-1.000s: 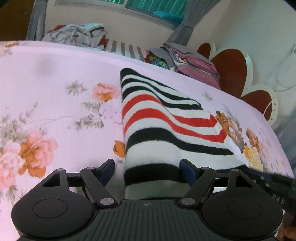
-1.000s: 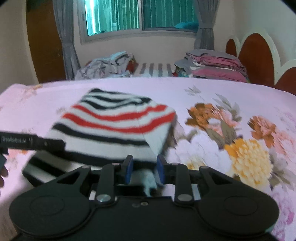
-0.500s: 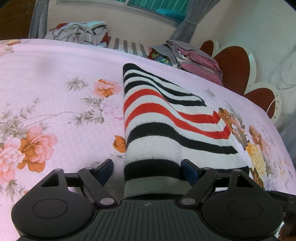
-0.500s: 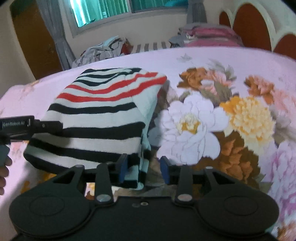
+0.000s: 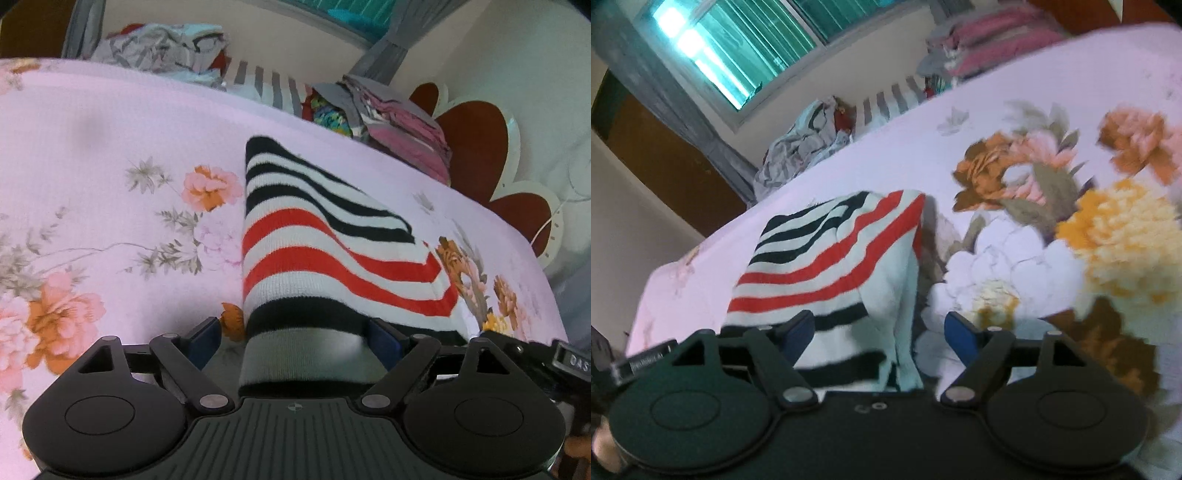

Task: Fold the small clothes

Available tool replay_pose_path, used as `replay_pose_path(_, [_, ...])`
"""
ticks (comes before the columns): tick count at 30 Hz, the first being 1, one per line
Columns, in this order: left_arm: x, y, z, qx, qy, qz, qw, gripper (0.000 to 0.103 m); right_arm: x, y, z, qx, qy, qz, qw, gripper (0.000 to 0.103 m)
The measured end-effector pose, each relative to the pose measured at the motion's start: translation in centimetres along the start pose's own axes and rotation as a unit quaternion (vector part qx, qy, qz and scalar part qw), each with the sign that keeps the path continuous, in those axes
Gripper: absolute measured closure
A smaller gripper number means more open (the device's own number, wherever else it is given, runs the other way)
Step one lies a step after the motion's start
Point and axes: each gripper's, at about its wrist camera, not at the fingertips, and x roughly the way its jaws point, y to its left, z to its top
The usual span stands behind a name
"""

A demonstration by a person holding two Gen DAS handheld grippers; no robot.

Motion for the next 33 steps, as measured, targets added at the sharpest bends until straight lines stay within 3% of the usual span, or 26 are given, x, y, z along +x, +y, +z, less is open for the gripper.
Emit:
replay_pose_path(8, [3.5, 0.8, -0.1, -0.026, 0.021, -0.056, 0.9979, 0.018, 5.1, -1.1, 0.7, 0.007, 0.032, 0.039, 0.999, 0.027])
replay_pose_path(11, [4.0, 0.6, 0.1, -0.021, 0.021, -0.062, 0.9976, 0.018, 6.2, -1.0, 1.1, 0.005, 0.039, 0.058, 0.998, 0.042])
replay_pose_path(17, [3.8, -0.1, 0.5, -0.008, 0.015, -0.047, 0.9987, 0.043, 6.2, -0.3, 1.2, -0.004, 0.038, 0.066, 0.997, 0.064])
replay_pose_path(21, [2.3, -0.3, 0.8, 0.006, 0.0, -0.049, 0.9988, 0.054, 4.6, 1.1, 1.1, -0.012, 0.018, 0.08, 0.997, 0.069])
replay_pose_path(26, [-1.0, 0.2, 2.0, 0.014, -0.022, -0.056, 0.9981, 0.055, 2.8, 4.3, 1.1, -0.03, 0.006, 0.103, 0.994, 0.07])
replay_pose_path(33, [-7.6, 6.6, 4.3, 0.017, -0.053, -0.04, 0.9976, 0.055, 3.9, 12.4, -0.7, -0.046, 0.003, 0.133, 0.99, 0.07])
